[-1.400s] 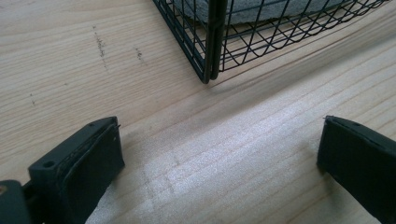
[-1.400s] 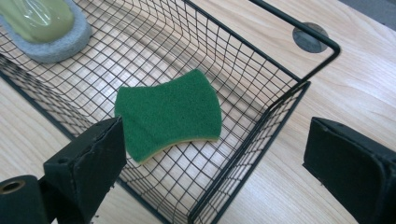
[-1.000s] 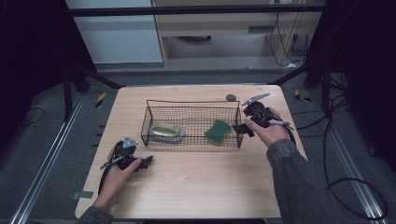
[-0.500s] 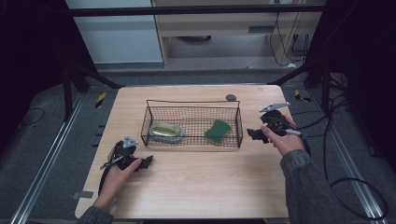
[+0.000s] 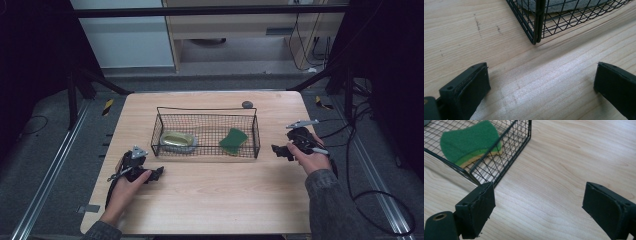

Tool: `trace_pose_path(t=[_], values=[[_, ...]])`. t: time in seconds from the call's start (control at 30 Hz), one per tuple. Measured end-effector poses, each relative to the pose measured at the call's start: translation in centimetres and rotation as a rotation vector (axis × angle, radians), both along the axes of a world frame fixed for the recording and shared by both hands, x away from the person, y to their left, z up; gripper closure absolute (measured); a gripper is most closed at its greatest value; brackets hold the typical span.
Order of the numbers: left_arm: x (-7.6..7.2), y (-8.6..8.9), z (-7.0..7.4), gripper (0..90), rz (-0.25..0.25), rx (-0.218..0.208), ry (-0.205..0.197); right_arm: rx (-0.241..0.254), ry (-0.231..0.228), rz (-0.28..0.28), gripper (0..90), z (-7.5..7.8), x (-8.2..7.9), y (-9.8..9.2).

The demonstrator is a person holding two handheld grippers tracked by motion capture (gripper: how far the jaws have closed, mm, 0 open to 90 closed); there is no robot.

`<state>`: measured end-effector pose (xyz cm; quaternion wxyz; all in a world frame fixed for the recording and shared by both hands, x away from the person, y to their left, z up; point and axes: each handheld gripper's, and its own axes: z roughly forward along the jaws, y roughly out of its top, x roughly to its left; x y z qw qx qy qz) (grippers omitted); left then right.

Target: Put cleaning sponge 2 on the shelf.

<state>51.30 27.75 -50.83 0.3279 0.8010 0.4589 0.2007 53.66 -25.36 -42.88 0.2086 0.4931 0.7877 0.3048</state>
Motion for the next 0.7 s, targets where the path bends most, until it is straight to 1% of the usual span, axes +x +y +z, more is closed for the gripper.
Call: trace_pose_path(t=[0.17,0.37,0.43,0.63,0.7], values=[[0.0,0.0,0.0,0.0,0.000,0.000,0.000,0.003,0.015,-0.013,11.7,-1.4,-0.5,-0.6],[0.0,0.0,0.0,0.0,0.000,0.000,0.000,0.007,0.038,-0.024,11.8,-3.0,-0.8,-0.6],[0.0,0.0,0.0,0.0,0.000,0.000,0.000,0.011,0.038,-0.031,11.9,-3.6,-0.8,-0.6],[0.0,0.0,0.0,0.0,0.000,0.000,0.000,0.016,0.030,-0.077,11.1,-5.1,-0.5,-0.7],[0.0,0.0,0.0,0.0,0.000,0.000,0.000,0.026,0.029,-0.102,10.6,-5.6,-0.3,-0.9]])
